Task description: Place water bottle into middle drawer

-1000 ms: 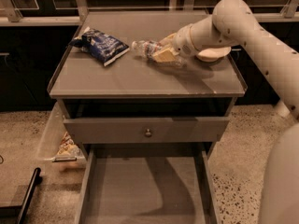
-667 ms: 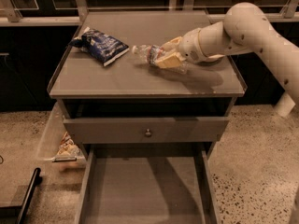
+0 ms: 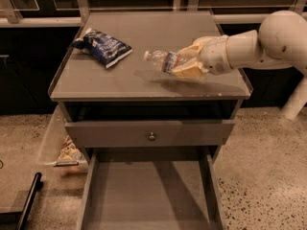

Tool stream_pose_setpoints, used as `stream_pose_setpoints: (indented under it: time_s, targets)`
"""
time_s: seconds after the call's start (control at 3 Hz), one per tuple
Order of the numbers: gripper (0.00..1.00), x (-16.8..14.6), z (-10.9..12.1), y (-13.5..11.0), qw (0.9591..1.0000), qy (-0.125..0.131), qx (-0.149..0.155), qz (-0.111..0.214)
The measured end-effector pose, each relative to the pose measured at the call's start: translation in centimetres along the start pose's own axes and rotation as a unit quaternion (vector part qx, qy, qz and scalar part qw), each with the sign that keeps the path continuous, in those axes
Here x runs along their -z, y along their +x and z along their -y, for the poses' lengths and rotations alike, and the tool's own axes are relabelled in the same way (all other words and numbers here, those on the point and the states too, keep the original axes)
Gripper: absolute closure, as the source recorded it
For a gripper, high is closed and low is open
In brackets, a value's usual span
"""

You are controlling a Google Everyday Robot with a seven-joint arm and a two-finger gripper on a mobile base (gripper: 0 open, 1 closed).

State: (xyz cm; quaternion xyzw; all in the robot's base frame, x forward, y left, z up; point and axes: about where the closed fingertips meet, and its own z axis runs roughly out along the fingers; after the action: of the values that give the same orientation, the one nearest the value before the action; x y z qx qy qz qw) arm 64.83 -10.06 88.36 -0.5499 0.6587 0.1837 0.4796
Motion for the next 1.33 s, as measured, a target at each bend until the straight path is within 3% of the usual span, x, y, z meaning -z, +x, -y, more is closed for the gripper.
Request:
stream_pose_setpoints:
  time_s: [0.67,1.33]
  targets:
    - [1.00,7.2,-5.4,2.6,0.9993,0.021,0.023,-0.022]
    - [1.00,9.0,-12.6,7.4,0.9998,-0.004,0.016,0.009]
